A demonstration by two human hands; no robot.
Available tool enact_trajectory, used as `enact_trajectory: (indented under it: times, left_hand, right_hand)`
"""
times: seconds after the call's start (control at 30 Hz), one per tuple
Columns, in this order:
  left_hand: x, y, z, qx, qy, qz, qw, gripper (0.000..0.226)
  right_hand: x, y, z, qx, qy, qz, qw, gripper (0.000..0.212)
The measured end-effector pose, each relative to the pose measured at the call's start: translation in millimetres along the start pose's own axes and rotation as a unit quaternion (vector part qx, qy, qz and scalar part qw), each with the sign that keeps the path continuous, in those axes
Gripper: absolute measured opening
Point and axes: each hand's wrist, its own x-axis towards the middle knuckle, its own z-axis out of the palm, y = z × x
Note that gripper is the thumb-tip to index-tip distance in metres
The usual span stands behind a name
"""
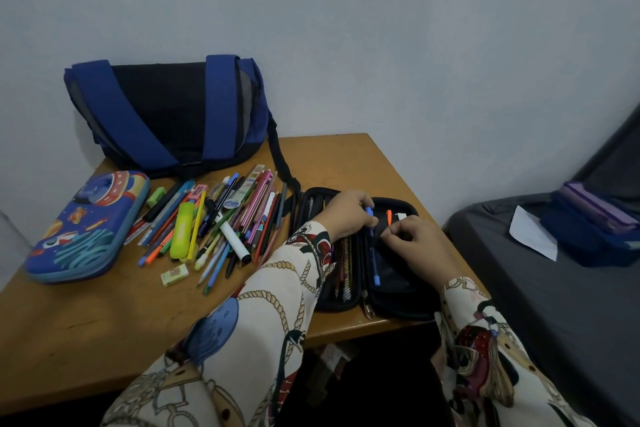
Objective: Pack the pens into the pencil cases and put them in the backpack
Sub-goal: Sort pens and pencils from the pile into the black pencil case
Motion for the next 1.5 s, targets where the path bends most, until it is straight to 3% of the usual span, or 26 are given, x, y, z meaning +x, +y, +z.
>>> enact_trajectory:
  times: [0.23,0.43,0.57,0.67,0.73,0.9,1.03,1.17,1.27,1.4,1.5]
  left_hand:
    - [-6.3,-0.2,0.1,-0.005,-0.002,0.009,1.000,0.035]
    - [-20.6,2.2,0.0,0.063,0.019,0.053,0.996,0.040]
    - [-38.0,-10.2,-22.4,0.001,0.165,0.036,0.986,0.035]
    - [-54.8,-32.6,-44.8,0.031,0.287,0.013,0.957,0.023]
    - [-66.3,-43.3,-54.8,0.085,0.315,-0.008,0.945,0.014]
    - [-76.7,-50.9,-56.5,0.279,0.248,-0.051,0.926,0.023]
    - [-75.9,-52.4,-54.0,0.304,0.217,-0.076,0.925,0.033]
    - [-71.9,-53.0,-60.5,0.267,0.185,-0.130,0.937,0.022]
    - [-75.7,-43.6,-65.5,0.247,0.169,-0.123,0.946,0.034]
    - [-81.7,-39.4,-74.7,0.191,0.188,-0.112,0.957,0.040]
    - [-89.3,-31.7,-73.9,0.133,0.191,-0.095,0.968,0.031]
  right_hand:
    - [-0.7,-0.6,-0.6,-0.014,-0.006,-0.001,1.000,0.014]
    - [-1.6,-2.3,-1.0,-0.020,-0.005,-0.003,1.000,0.017]
    - [-2.1,-1.1,-2.0,-0.020,-0.003,0.000,1.000,0.018]
    - [-2.2,-1.5,-2.0,-0.020,-0.007,0.004,1.000,0.017]
    - [-2.5,-3.0,-2.4,-0.020,-0.007,0.004,1.000,0.017]
    - [-4.8,-8.1,-4.0,-0.039,-0.005,0.011,0.999,0.021]
    - [-2.8,-27.0,-7.3,-0.047,-0.014,0.030,0.998,0.020]
    - [-7.2,-55.7,13.9,-0.052,-0.013,0.011,0.999,0.028]
    - [-6.2,-60.5,38.3,-0.121,-0.018,0.004,0.992,0.042]
    - [-6.3,-56.3,48.7,-0.113,0.020,0.003,0.993,0.033]
    - [-8.4,-51.9,51.9,-0.077,0.046,-0.002,0.996,0.033]
